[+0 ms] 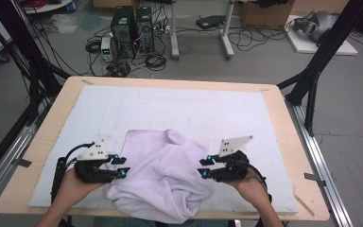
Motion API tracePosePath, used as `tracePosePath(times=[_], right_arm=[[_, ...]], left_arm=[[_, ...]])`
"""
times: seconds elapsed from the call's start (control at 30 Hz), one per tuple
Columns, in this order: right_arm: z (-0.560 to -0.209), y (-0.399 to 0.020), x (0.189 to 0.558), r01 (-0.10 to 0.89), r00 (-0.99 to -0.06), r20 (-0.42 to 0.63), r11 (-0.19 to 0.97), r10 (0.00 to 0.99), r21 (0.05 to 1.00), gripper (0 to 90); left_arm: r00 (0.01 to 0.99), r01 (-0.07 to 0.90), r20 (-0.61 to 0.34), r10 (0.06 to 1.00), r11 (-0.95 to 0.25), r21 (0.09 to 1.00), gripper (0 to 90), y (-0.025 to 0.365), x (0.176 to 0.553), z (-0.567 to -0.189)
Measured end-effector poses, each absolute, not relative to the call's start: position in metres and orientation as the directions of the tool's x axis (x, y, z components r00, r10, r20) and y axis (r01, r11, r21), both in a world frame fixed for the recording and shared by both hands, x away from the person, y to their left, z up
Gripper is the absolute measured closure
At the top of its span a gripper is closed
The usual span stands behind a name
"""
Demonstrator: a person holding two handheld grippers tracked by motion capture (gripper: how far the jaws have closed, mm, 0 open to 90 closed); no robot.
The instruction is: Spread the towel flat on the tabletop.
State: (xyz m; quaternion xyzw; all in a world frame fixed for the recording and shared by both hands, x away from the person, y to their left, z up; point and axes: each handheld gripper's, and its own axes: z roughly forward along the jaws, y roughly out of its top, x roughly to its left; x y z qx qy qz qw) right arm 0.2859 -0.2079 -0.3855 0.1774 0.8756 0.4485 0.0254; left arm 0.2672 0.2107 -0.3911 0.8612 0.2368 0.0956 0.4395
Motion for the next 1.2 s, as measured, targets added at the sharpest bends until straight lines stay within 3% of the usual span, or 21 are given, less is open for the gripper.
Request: tracePosePath(times=[0.23, 0.4, 0.7, 0.97, 1.0, 1.03, 1.2], right_arm=[[-0.395, -0.206, 0.328, 0.324, -0.893, 0.072, 0.523, 0.445, 0.788, 57.5], [-0.408, -0.206, 0.345, 0.362, -0.873, 0.077, 0.533, 0.482, 0.765, 55.8], [-0.432, -0.208, 0.368, 0.425, -0.834, 0.077, 0.547, 0.546, 0.721, 53.0], [-0.441, -0.206, 0.371, 0.431, -0.828, 0.054, 0.571, 0.559, 0.698, 65.8], [-0.441, -0.206, 0.371, 0.43, -0.827, 0.052, 0.571, 0.559, 0.699, 68.4], [-0.442, -0.207, 0.373, 0.431, -0.829, 0.059, 0.569, 0.556, 0.7, 75.7], [-0.443, -0.207, 0.375, 0.432, -0.839, 0.086, 0.563, 0.537, 0.704, 85.3]], left_arm=[[0.841, 0.321, -0.012, 0.541, -0.482, 0.815, 55.6, 0.204, 0.311, -0.39], [0.817, 0.364, -0.057, 0.574, -0.436, 0.823, 55.4, 0.201, 0.344, -0.393], [0.761, 0.472, -0.057, 0.646, -0.491, 0.732, 53.9, 0.201, 0.379, -0.424], [0.75, 0.492, -0.021, 0.661, -0.537, 0.685, 59.4, 0.195, 0.381, -0.436], [0.745, 0.494, -0.017, 0.667, -0.534, 0.686, 61.8, 0.196, 0.381, -0.435], [0.747, 0.493, -0.018, 0.665, -0.535, 0.686, 70.2, 0.196, 0.381, -0.435], [0.744, 0.488, -0.003, 0.668, -0.541, 0.685, 82.5, 0.196, 0.382, -0.434]])
